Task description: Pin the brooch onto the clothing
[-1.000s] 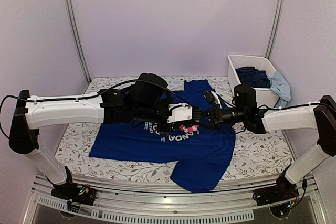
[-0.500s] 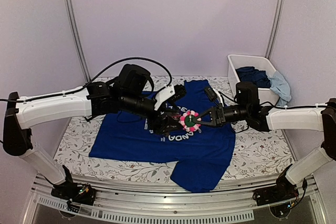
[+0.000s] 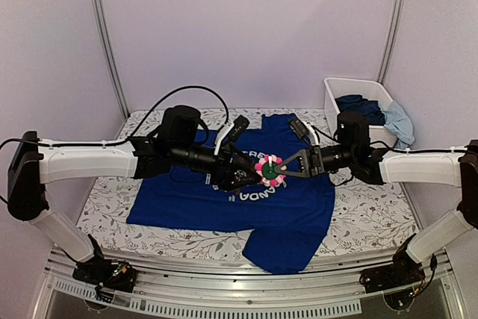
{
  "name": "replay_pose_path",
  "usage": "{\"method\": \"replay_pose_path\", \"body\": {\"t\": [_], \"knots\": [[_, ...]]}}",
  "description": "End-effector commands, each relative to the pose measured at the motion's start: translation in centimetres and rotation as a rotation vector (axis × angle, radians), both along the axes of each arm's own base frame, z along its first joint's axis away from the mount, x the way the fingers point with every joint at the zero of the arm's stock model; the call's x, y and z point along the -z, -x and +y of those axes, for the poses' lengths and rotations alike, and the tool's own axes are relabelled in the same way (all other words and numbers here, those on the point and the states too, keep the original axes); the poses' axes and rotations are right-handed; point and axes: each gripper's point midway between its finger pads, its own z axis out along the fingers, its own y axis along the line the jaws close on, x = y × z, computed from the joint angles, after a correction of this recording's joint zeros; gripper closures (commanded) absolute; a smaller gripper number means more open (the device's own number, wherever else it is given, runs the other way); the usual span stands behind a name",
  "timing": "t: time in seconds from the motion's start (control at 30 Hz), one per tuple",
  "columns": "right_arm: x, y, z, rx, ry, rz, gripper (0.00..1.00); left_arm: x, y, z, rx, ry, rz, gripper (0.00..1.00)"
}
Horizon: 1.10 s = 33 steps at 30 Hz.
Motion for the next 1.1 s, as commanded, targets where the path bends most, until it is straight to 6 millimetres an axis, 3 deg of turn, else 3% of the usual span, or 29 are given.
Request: {"method": "replay_pose_path", "body": {"t": [0.0, 0.1, 0.3, 0.63, 0.8, 1.0, 1.07], "knots": [[-2.2, 0.8, 0.1, -0.055, -0.065, -0.099, 1.0, -1.3, -0.8, -0.7, 0.006, 0.116, 0.066, 0.24], [-2.2, 0.8, 0.1, -0.061, -0.069, -0.111, 1.0, -1.7, -1.0, -1.1, 0.011, 0.147, 0.069, 0.32], [-2.2, 0.8, 0.3, -0.081, -0.079, -0.116, 1.0, -0.4, -1.2, -1.6, 0.003, 0.122, 0.115, 0.46], [-1.5, 0.7, 0.6, -0.108, -0.07, -0.089, 1.0, -0.5, -0.6, -2.3, 0.027, 0.134, 0.108, 0.64], [-1.3, 0.7, 0.5, -0.099, -0.068, -0.091, 1.0, -0.2, -0.6, -2.5, 0.015, 0.138, 0.133, 0.69], [-1.0, 0.6, 0.5, -0.096, -0.062, -0.078, 1.0, 0.0, -0.4, -2.9, 0.015, 0.138, 0.142, 1.0], [-0.8, 0.7, 0.5, -0.093, -0.057, -0.072, 1.0, 0.2, -0.5, -2.9, 0.008, 0.135, 0.157, 1.0]]}}
